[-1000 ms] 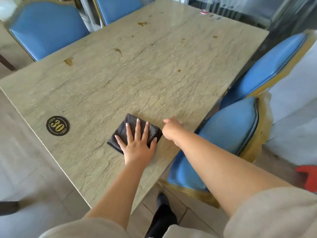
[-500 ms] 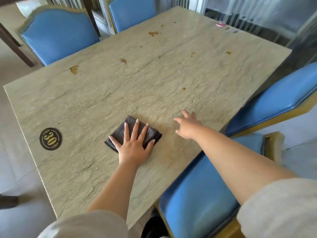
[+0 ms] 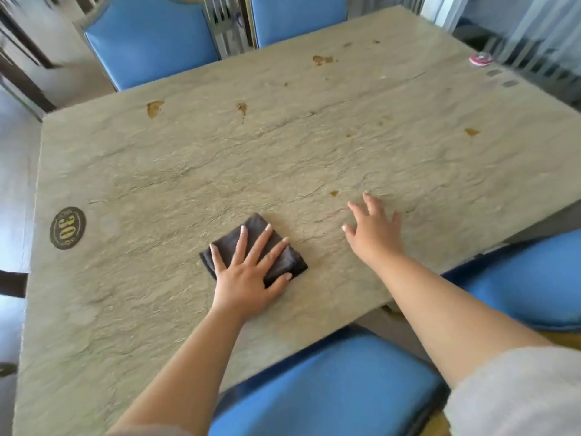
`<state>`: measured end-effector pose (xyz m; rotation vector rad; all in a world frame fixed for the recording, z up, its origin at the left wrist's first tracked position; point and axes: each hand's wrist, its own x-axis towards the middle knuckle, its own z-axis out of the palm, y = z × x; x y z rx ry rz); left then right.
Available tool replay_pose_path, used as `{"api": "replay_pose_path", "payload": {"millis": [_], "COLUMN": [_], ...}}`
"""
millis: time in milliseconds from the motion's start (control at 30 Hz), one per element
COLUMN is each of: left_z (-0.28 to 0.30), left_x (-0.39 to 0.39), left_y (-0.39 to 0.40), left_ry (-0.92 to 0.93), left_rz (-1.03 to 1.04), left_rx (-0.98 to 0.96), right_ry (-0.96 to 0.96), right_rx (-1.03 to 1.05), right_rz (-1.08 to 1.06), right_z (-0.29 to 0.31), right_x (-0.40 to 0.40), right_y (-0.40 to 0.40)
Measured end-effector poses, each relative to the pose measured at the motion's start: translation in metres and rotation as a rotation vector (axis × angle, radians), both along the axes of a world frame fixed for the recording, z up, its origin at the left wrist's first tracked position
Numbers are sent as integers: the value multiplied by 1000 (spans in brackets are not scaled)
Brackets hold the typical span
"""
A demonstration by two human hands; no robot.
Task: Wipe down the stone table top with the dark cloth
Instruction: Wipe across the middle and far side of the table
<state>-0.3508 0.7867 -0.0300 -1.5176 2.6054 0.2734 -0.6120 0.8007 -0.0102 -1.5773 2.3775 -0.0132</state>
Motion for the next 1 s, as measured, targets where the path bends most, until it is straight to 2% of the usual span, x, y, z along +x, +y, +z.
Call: {"api": "replay_pose_path", "payload": {"millis": [100, 167, 233, 367, 433, 500, 633, 700, 767, 867, 933, 1000], "left_z": [-1, 1, 2, 2, 1, -2, -3, -1, 0, 0, 0, -2], "left_x": [-50, -84, -104, -90, -73, -64, -92, -122, -150, -167, -153, -128], "left_y": [-45, -58, -47, 3, 0, -26, -108, -134, -133, -85, -46, -28], "left_ry": [3, 4, 13, 23, 8, 9, 8, 13, 10, 34, 27, 21], "left_rz": [330, 420, 315, -152, -219, -83, 352, 414, 313, 46, -104, -139], "left_rx": [39, 79, 73, 6, -8, -23, 19, 63, 72, 24, -3, -20], "right_ry": [93, 133, 126, 93, 103, 114, 131, 136, 121, 57, 6, -37], "right_rx": [-43, -66, -72, -120, -131, -140, -153, -189, -225, -278, -293, -297], "right_rz": [67, 109, 94, 45, 46, 38, 15, 22, 25, 22, 26, 65], "right_z": [-8, -13, -19, -29, -30, -32, -37, -39, -39, -36, -35, -35], "right_x": [-18, -28, -38, -49, -48, -47, -46, -47, -49, -56, -59, -64], "right_y": [3, 0, -6, -9, -11, -13, -15, -15, -15, -19, -20, -18]}}
